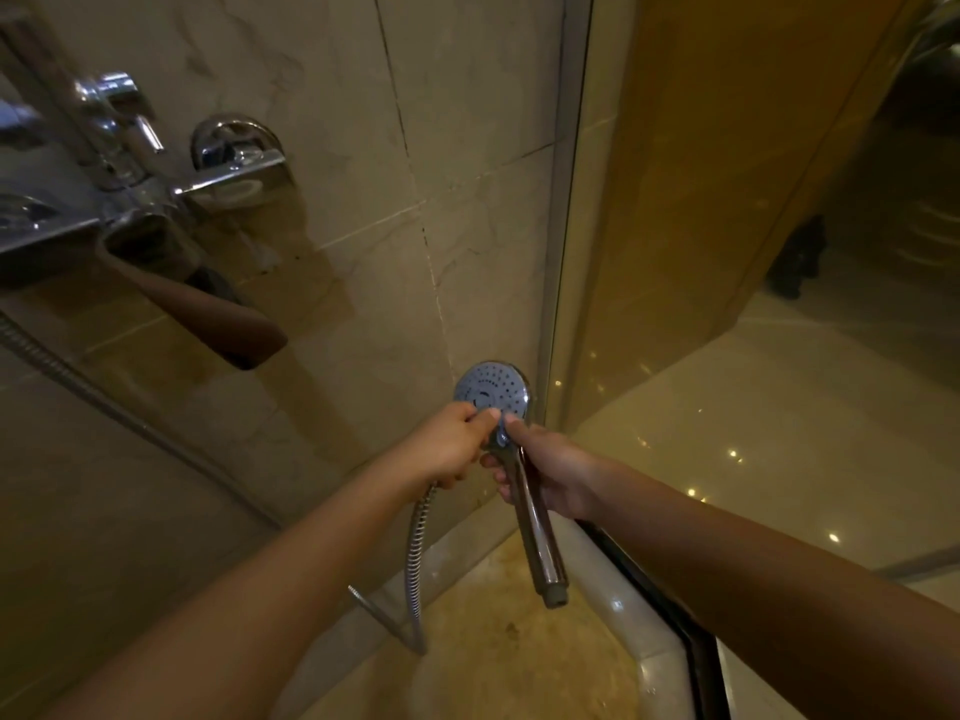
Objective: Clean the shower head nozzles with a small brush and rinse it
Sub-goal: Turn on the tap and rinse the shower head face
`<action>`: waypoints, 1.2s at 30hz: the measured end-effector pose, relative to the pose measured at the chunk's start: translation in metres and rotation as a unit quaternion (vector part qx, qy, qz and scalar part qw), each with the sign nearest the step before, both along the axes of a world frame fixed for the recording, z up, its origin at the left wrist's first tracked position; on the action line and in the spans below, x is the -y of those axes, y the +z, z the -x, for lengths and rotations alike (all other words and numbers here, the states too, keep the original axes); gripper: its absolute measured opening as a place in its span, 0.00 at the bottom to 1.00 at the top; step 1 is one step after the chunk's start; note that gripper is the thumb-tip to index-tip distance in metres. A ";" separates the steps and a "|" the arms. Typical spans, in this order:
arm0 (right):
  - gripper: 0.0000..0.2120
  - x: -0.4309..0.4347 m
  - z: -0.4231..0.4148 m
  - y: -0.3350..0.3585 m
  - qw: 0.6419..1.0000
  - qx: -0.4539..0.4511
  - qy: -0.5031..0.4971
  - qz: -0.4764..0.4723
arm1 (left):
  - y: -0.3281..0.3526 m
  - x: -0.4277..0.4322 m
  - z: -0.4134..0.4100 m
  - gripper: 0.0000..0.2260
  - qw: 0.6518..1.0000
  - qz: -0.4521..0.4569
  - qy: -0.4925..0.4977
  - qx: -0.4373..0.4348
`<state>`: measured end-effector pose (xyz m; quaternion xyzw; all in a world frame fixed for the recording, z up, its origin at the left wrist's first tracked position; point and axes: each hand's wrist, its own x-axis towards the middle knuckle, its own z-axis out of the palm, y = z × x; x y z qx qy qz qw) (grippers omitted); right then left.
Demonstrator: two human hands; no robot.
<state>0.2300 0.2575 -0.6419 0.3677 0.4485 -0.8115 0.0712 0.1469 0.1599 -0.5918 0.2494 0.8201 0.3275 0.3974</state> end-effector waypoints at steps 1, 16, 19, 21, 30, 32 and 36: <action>0.21 -0.001 0.000 0.001 1.000 0.006 -0.003 -0.011 | -0.001 -0.001 0.000 0.14 1.000 0.001 -0.001 0.000; 0.23 0.005 -0.023 -0.004 0.999 0.030 -0.003 -0.017 | -0.016 0.011 -0.002 0.14 0.999 -0.001 0.035 0.006; 0.23 0.004 -0.023 -0.005 0.999 0.040 -0.013 -0.012 | -0.017 0.016 -0.004 0.14 0.999 0.003 0.040 0.005; 0.22 0.002 -0.022 -0.005 0.999 0.050 -0.017 -0.003 | -0.016 0.016 -0.010 0.14 0.999 -0.007 0.034 0.004; 0.19 0.003 -0.020 -0.009 0.997 0.054 -0.057 -0.013 | -0.027 0.008 -0.031 0.13 1.000 -0.011 -0.011 0.026; 0.18 0.004 -0.021 -0.011 0.997 0.052 -0.052 -0.005 | -0.026 0.010 -0.023 0.14 1.000 -0.010 0.007 0.003; 0.17 0.007 -0.018 -0.014 0.997 0.060 -0.049 0.023 | -0.024 0.007 -0.020 0.13 1.000 -0.017 0.008 -0.020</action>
